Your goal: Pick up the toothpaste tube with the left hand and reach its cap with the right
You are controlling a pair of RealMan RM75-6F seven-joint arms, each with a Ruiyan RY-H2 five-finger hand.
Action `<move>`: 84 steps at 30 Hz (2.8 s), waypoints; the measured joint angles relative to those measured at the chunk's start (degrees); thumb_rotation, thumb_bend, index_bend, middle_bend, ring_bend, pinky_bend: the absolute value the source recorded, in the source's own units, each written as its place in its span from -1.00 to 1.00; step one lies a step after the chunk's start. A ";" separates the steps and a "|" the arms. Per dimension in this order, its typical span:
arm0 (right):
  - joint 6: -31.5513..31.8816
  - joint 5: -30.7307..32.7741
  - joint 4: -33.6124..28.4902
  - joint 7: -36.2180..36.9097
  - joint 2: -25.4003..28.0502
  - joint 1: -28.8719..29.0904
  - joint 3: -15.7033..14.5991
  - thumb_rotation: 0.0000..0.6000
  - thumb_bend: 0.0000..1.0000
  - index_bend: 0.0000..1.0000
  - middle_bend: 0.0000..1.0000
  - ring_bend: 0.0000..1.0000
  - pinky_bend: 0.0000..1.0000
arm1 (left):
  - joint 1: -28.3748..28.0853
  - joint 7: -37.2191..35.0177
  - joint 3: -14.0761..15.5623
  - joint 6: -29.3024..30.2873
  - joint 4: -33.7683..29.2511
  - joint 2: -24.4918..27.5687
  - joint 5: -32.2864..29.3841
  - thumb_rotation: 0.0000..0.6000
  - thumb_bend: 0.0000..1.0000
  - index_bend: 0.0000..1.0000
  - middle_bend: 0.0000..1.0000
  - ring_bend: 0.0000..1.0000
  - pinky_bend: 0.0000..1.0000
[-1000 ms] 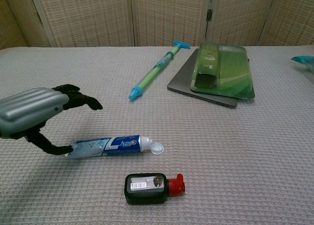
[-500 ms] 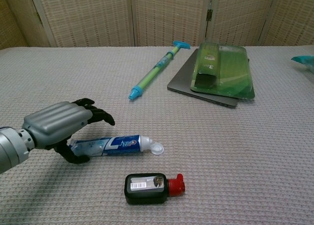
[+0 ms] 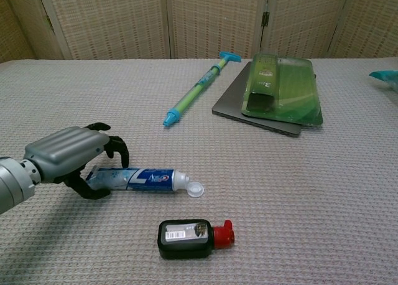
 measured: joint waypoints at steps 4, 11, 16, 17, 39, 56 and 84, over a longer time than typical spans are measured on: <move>-0.03 0.19 0.22 0.19 -0.02 -0.11 -0.03 1.00 -0.38 -1.00 -1.00 -1.00 -1.00 | -0.41 -0.37 -0.11 -0.31 -0.15 -0.40 -0.85 1.00 -0.31 -0.15 -0.17 -0.30 -0.83; -0.18 0.43 0.74 0.60 -0.35 -0.17 -0.03 1.00 -0.38 -1.00 -1.00 -1.00 -1.00 | -0.79 -0.52 -1.06 -0.01 0.37 -1.40 -3.06 1.00 -0.12 -0.03 -0.04 -0.18 -0.73; -0.22 0.30 0.81 0.65 -0.45 -0.04 0.05 1.00 -0.38 -1.00 -1.00 -1.00 -1.00 | -0.79 -1.50 -1.34 -0.21 1.83 -2.17 -4.62 1.00 0.09 0.19 0.19 0.01 -0.22; -0.19 0.27 0.76 0.61 -0.43 -0.03 0.07 1.00 -0.38 -1.00 -1.00 -1.00 -1.00 | -0.77 -2.17 -1.31 -0.55 1.94 -2.23 -4.98 1.00 0.12 0.24 0.25 0.05 -0.12; -3.69 -7.70 -8.41 -4.14 2.52 7.54 1.93 1.00 -0.38 -1.00 -1.00 -1.00 -1.00 | -0.08 -23.14 -1.72 10.69 -7.53 5.70 8.94 1.00 0.32 0.56 0.59 0.34 0.08; -16.13 -7.10 -13.66 -11.26 -9.07 23.30 8.86 1.00 -0.38 -1.00 -1.00 -1.00 -1.00 | -2.18 -22.02 -2.87 11.64 -19.99 11.32 11.87 1.00 0.33 0.57 0.61 0.37 0.15; -19.38 -1.02 -17.38 -19.42 -12.27 30.88 12.57 1.00 -0.38 -1.00 -1.00 -1.00 -1.00 | -2.25 -17.39 -1.04 12.78 -19.06 11.17 13.19 1.00 0.35 0.61 0.65 0.40 0.16</move>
